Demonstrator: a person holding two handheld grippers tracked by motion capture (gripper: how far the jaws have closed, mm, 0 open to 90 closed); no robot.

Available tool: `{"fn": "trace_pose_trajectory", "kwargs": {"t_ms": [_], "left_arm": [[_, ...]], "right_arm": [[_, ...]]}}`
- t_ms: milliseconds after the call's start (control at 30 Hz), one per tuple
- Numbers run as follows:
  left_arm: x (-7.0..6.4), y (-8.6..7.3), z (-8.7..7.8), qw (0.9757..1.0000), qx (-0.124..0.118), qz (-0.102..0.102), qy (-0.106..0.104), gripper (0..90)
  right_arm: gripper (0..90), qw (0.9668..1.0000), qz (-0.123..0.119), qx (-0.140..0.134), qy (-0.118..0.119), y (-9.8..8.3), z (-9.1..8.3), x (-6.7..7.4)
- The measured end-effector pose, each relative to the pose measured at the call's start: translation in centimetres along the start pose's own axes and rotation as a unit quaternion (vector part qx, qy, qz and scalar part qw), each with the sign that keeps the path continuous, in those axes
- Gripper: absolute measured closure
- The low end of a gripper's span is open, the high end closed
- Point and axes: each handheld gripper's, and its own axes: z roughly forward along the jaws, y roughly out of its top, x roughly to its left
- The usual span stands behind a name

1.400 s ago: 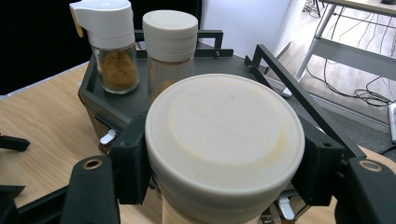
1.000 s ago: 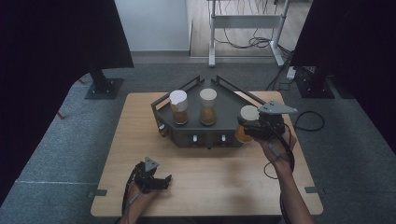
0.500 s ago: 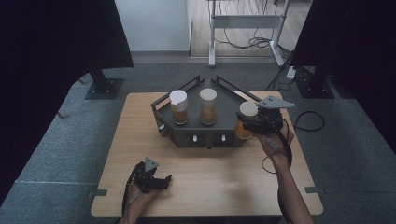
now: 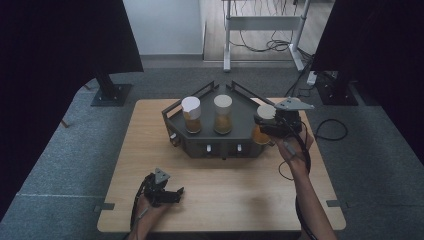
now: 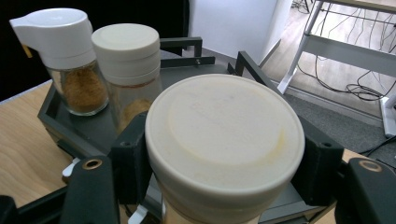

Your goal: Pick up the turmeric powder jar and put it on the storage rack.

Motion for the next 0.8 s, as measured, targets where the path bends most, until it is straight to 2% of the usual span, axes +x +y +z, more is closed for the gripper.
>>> {"fn": "trace_pose_trajectory", "kwargs": {"t_ms": [500,800], "left_arm": [[0.0,0.0,0.0,1.0,0.0,0.0,0.0,2.3],[0.1,0.0,0.0,1.0,-0.001,0.002,-0.002,2.3]], "right_arm": [[33.3,1.0,-0.002,-0.003,-0.008,0.7,1.9,-0.1],[33.3,0.9999,0.004,-0.003,-0.014,0.7,3.2,-0.4]]}}
